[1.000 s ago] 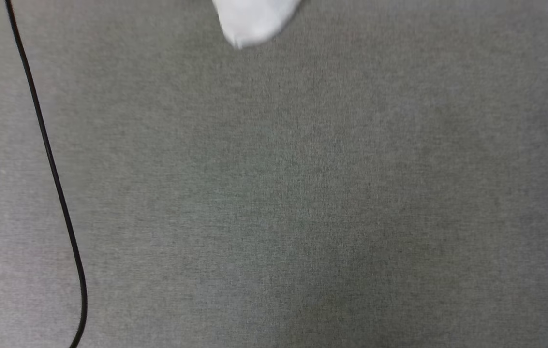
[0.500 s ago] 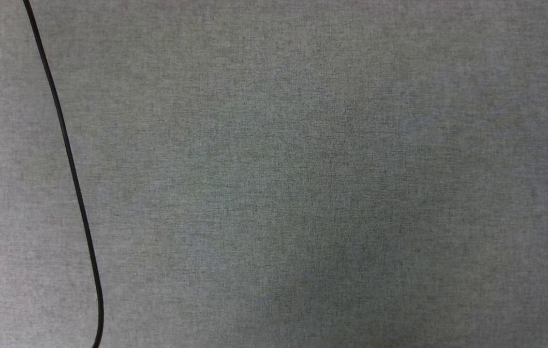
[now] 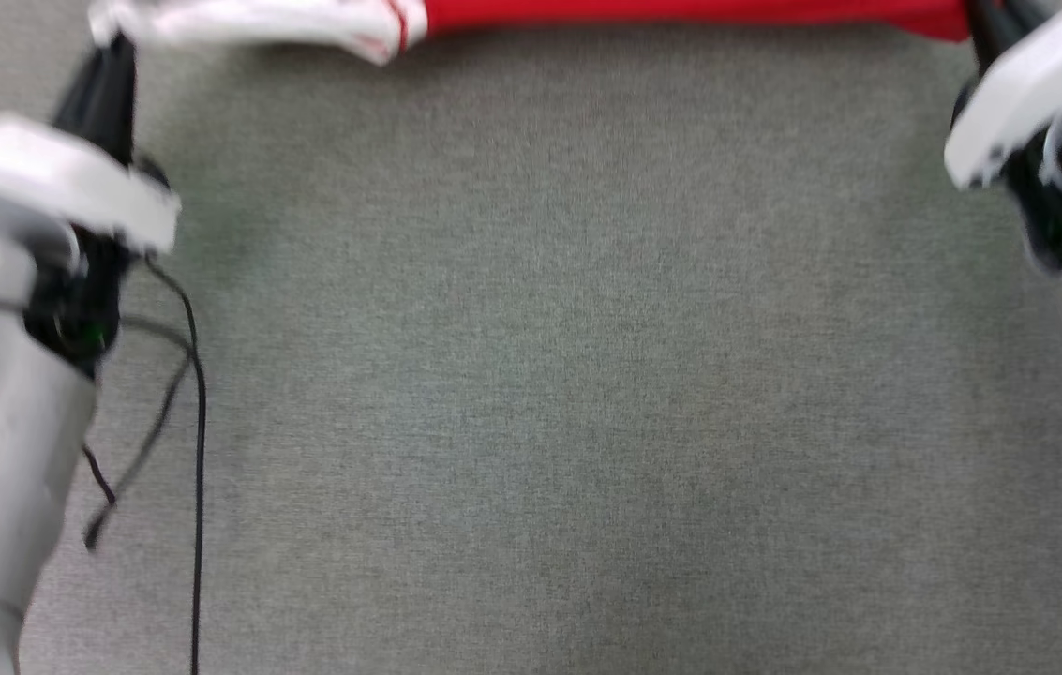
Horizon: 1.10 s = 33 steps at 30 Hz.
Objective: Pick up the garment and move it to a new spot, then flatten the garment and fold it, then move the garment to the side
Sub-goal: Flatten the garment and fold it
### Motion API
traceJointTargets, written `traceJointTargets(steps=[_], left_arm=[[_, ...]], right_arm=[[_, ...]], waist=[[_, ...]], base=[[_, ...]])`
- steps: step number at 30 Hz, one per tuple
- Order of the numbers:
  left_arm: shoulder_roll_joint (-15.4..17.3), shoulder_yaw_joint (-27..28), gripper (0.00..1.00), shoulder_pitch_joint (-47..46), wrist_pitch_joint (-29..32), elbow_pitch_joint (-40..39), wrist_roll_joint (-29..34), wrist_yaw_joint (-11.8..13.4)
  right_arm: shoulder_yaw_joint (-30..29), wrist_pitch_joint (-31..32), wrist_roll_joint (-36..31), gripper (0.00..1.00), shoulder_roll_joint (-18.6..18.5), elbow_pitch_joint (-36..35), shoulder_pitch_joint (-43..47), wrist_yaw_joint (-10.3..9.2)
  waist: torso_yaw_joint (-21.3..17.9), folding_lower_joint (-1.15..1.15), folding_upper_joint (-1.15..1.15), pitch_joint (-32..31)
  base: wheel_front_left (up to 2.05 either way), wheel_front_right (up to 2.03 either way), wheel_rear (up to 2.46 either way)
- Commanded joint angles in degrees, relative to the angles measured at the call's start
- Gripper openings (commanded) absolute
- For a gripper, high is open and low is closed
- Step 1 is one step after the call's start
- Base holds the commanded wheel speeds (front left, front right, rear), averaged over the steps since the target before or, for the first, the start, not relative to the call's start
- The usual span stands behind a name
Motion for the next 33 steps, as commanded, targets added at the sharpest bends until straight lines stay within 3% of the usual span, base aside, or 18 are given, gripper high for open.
traceJointTargets(steps=[1,13,19,33], left_arm=[[1.0,1.2,0.0,4.1,-0.4,-1.5,-0.3,0.1],[-0.4,10.7,0.0,32.2,-0.5,-12.1,3.6,0.2],[-0.8,13.1,0.0,43.9,-0.5,-16.1,5.5,2.3],[-1.0,13.5,0.0,63.1,1.2,-26.7,2.8,7.9]], right_arm=[[0.8,-1.0,1.9,0.0,-1.5,-1.0,3.9,-0.11],[4.1,0.6,8.4,0.0,-6.7,-10.5,28.0,-0.13],[1.6,1.5,8.7,0.0,-7.6,-16.1,40.6,-0.19],[-12.5,6.1,2.6,0.0,-2.3,-32.5,67.5,-0.39]], waist=[[0.3,0.0,0.0,-3.9],[0.4,0.0,0.0,-15.2],[0.6,0.0,0.0,-19.8],[2.9,0.0,0.0,-24.6]], base=[[0.0,0.0,0.0],[0.0,0.0,0.0],[0.0,0.0,0.0],[0.0,0.0,0.0]])
